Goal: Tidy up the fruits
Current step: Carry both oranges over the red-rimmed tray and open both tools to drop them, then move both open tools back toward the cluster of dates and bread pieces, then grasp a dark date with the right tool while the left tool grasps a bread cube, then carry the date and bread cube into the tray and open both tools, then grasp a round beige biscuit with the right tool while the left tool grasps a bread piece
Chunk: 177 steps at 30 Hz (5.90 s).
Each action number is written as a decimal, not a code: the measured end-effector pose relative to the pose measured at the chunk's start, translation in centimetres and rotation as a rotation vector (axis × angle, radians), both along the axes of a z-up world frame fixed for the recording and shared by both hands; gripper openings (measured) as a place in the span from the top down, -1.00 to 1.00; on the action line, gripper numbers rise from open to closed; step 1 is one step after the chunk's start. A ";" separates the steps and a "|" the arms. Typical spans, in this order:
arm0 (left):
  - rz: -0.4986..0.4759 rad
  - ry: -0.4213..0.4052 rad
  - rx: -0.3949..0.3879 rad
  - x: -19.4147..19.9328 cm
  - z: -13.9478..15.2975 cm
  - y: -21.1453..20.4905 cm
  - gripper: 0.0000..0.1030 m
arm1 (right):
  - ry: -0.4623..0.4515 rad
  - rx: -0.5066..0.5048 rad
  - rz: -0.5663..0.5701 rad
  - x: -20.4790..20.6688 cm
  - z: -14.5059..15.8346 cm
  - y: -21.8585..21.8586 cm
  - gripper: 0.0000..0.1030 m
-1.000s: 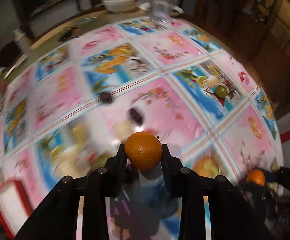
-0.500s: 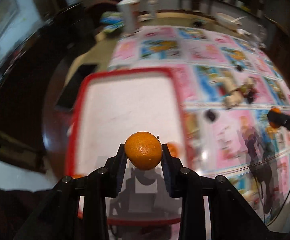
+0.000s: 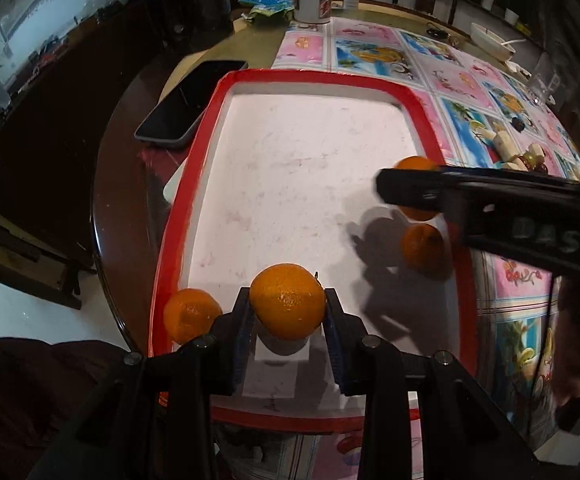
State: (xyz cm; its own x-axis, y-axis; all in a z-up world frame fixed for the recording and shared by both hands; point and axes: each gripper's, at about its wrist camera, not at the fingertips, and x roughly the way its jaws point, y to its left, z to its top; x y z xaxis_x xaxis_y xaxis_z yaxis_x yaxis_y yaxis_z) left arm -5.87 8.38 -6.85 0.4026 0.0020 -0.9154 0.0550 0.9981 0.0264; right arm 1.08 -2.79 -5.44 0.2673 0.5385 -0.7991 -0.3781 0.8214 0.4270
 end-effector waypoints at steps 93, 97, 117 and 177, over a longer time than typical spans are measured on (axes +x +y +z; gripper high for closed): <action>-0.673 0.098 -0.134 11.6 -1.8 -22.0 0.50 | 0.175 0.025 -0.506 0.5 -3.9 -27.5 0.49; -0.599 0.041 -0.159 10.0 0.8 -19.0 0.50 | 0.165 0.074 -0.473 -0.6 -2.7 -26.4 0.49; -0.165 0.001 -0.009 1.1 2.1 0.2 0.50 | 0.061 0.093 -0.007 0.9 0.5 -2.3 0.49; -0.259 -0.067 -0.070 8.9 5.1 -12.7 -0.20 | 0.052 -0.092 -0.408 3.5 -4.6 -19.8 0.28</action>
State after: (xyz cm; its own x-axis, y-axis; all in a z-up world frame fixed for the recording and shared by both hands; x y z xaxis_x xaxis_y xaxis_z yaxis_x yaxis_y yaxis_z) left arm 3.03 -4.28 -1.74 0.4409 -0.1710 -0.8811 0.3093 0.9505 -0.0296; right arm 4.57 -22.64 -10.07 0.4021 0.3222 -0.8571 0.0063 0.9351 0.3544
